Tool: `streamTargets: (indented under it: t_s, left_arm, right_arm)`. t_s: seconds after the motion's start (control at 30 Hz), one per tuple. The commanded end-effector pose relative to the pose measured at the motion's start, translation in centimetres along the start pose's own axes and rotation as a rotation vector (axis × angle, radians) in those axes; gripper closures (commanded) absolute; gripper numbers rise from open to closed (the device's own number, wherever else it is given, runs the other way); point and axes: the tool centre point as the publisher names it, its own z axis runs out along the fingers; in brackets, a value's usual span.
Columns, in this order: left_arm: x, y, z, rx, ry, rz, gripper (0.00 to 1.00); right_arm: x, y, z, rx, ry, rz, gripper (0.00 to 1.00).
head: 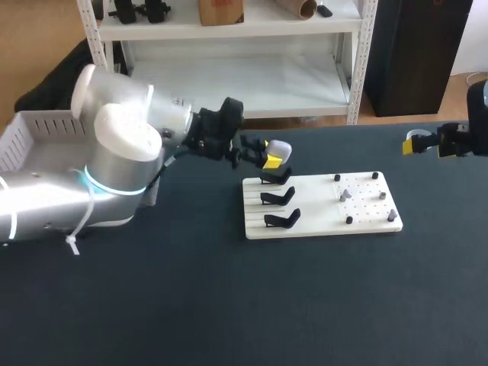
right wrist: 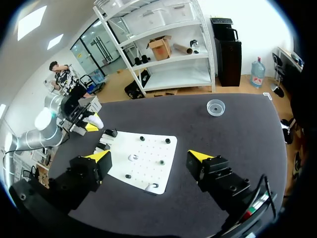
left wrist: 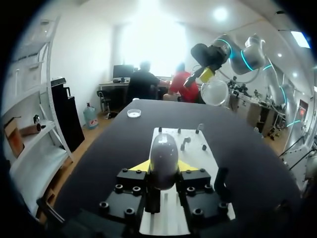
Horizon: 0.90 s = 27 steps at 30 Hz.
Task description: Pick up each earbud case from the left stands, insert the matching earbuds, close the lid, and place the case in the box.
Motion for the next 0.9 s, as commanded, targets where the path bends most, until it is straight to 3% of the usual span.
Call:
streamTargets:
  t_s: [0.03,0.17,0.43,0.63,0.9]
  left_arm:
    - [-1.7,-3.3,-1.1,-0.056,-0.001,0.009,1.0]
    - [-2.8,-3.7,-0.7,-0.11,0.035,0.029,1.0]
    - [-4.7,-3.4,0.6,-0.15,0.034,0.066,1.0]
    - [-6.0,-3.9,1.4,-0.126,0.023,0.113,1.0]
    - [-5.9,-4.6,2.2,-0.05,-0.005,0.119,1.0]
  right_arm:
    - [0.2,1.0,0.5,-0.002,0.03,-0.013,0.0]
    - [0.8,3.7,2.0,0.028,0.05,-0.003,0.0]
    - [1.6,8.4,3.5,-0.028,0.072,-0.029,0.0]
    - [2.2,10.1,4.6,-0.05,0.097,-0.043,0.0]
    - [2.0,11.8,5.9,-0.077,0.145,-0.073,0.0]
